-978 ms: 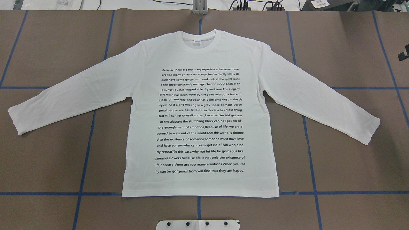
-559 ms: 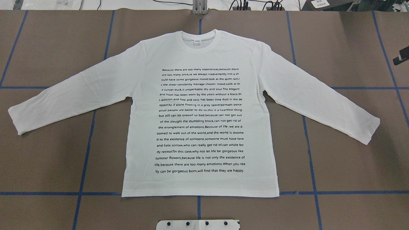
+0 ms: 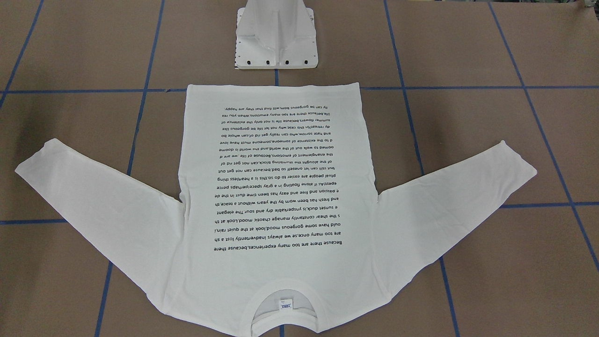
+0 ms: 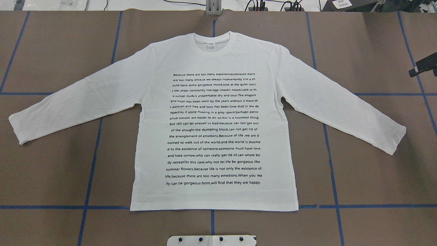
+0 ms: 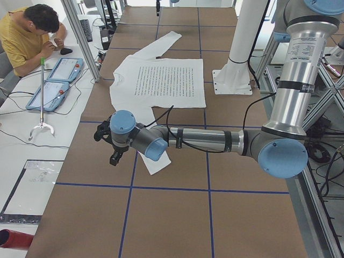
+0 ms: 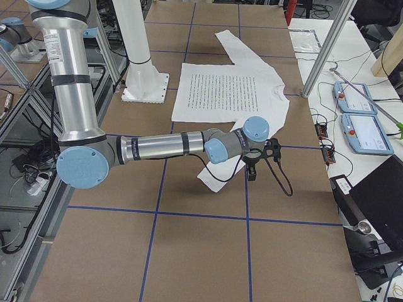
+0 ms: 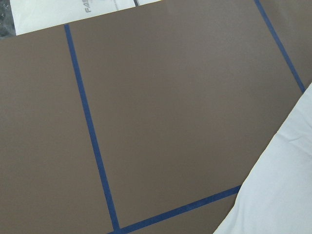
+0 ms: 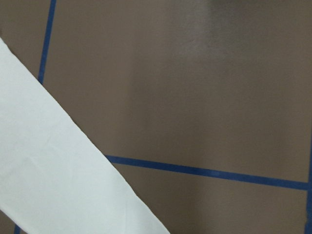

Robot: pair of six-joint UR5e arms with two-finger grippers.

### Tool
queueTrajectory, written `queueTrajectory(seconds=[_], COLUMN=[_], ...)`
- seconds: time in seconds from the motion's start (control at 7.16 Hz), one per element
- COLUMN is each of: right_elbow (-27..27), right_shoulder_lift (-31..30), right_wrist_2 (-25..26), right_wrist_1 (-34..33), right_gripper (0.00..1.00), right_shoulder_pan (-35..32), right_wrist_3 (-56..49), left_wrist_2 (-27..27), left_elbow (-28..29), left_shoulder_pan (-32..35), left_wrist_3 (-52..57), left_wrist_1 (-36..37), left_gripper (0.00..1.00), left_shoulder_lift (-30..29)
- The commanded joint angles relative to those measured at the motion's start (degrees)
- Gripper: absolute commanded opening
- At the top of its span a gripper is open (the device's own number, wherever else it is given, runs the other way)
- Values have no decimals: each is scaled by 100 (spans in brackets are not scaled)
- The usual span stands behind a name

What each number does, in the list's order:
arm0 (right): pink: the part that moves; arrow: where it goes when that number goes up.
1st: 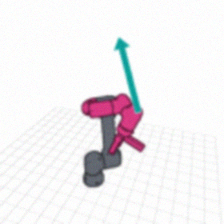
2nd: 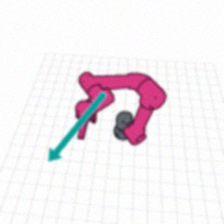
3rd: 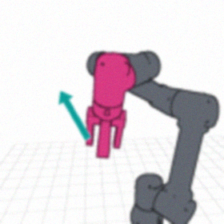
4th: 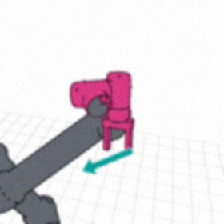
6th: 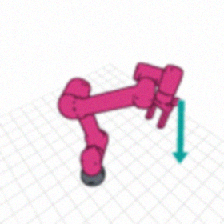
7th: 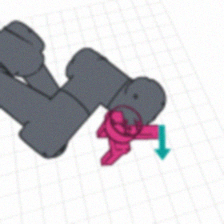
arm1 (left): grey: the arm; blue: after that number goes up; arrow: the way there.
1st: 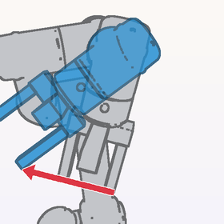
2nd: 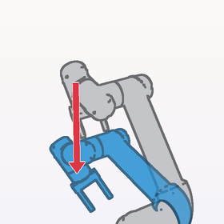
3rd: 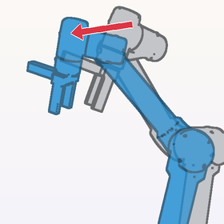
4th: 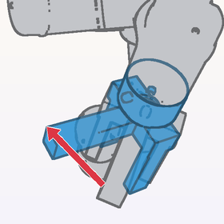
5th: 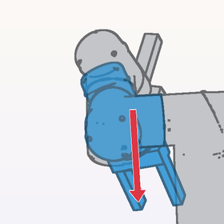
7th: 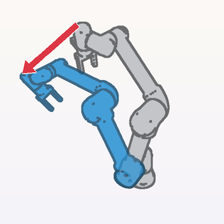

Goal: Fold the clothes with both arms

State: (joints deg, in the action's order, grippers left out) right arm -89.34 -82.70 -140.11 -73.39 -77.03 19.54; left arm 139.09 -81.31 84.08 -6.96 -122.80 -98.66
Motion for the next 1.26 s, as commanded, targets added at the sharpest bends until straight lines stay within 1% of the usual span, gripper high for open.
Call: queueTrajectory(seconds=[0.0, 0.14, 0.28, 0.42, 0.56, 0.7, 0.84, 1.12], right_elbow=[13, 22, -31, 56, 361, 617, 802, 839], right_shoulder_lift=[-1, -18, -183, -568, -650, -712, -808, -879], right_wrist_2=[-131, -122, -113, -87, -17, 45, 63, 142], right_wrist_1=[26, 18, 70, 827, 1609, 2113, 2353, 2426], right_gripper=[100, 99, 98, 97, 92, 89, 86, 82], right_shoulder_pan=[572, 628, 733, 890, 996, 1136, 1164, 1173], right_wrist_3=[694, 1109, 1600, 1884, 2496, 3041, 3099, 3100], left_wrist_2=[-40, -40, 21, 100, 205, 215, 215, 215], left_elbow=[386, 449, 414, 353, 379, 353, 361, 353], left_shoulder_pan=[-137, -146, -155, -155, -155, -155, -155, -155], left_wrist_3=[-147, -383, -751, -1111, -1132, -1141, -1124, -1141], left_wrist_1=[-1085, -1062, -1027, -1062, -1088, -1097, -1106, -1097], left_gripper=[100, 100, 100, 99, 99, 99, 99, 99], left_shoulder_lift=[127, 32, -39, -48, -49, -49, -49, -92])
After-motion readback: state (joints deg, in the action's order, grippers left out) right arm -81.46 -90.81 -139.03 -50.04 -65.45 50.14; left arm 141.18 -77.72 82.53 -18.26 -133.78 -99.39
